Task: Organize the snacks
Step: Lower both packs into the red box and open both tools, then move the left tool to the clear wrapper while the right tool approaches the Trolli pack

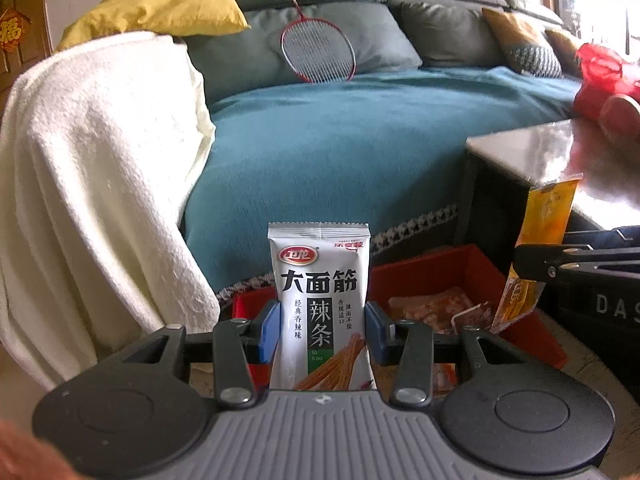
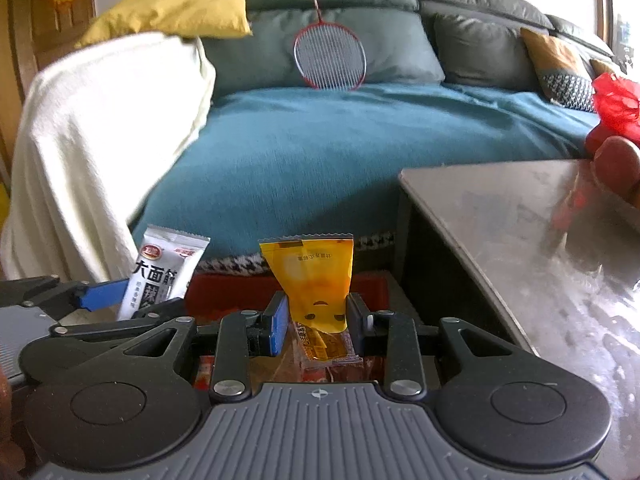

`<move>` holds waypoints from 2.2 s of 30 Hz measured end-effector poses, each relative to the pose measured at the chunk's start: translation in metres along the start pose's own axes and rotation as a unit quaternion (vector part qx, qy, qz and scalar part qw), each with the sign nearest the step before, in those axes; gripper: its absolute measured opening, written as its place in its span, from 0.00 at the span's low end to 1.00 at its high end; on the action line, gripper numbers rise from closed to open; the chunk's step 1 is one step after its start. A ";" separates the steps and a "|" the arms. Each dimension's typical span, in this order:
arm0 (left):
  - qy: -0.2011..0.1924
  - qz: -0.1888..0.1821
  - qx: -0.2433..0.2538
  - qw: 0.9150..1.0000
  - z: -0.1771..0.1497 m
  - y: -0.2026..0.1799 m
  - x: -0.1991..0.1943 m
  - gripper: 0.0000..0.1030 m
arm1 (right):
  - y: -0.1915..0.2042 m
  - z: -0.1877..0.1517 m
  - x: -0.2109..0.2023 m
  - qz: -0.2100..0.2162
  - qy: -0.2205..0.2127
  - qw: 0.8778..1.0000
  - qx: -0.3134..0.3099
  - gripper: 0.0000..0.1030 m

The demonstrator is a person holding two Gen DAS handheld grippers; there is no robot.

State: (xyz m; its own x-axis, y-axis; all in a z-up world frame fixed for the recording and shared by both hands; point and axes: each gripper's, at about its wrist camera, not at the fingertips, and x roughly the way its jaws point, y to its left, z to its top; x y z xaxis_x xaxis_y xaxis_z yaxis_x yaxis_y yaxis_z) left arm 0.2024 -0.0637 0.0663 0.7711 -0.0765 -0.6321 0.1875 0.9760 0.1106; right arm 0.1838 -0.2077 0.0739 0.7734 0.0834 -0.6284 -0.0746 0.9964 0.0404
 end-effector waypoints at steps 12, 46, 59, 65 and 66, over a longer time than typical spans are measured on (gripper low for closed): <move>0.027 0.011 0.006 1.000 -0.005 -0.003 0.037 0.37 | 0.003 -0.010 0.050 -0.002 0.060 0.998 -0.009 0.37; 0.069 0.000 -0.021 0.997 -0.014 0.009 0.040 0.61 | 0.000 -0.010 0.052 0.008 0.069 0.997 0.017 0.71; 0.083 -0.031 -0.024 0.996 -0.040 0.004 -0.010 0.63 | -0.024 -0.045 -0.008 -0.022 0.076 0.997 0.018 0.84; 0.086 -0.046 -0.013 0.995 -0.052 -0.007 -0.028 0.64 | -0.038 -0.068 -0.022 -0.027 0.094 0.995 0.034 0.84; 0.087 -0.047 -0.010 0.995 -0.053 -0.009 -0.030 0.64 | -0.039 -0.071 -0.024 -0.028 0.096 0.994 0.036 0.85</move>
State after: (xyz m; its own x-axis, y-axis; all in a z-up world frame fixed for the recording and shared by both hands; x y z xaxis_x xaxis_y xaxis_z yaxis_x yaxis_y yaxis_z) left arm 0.1454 -0.0591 0.0430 0.6341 -0.1327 -0.7618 0.2403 0.9702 0.0309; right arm 0.1229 -0.2500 0.0322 0.6402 0.0294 -0.7676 0.0155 0.9986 0.0512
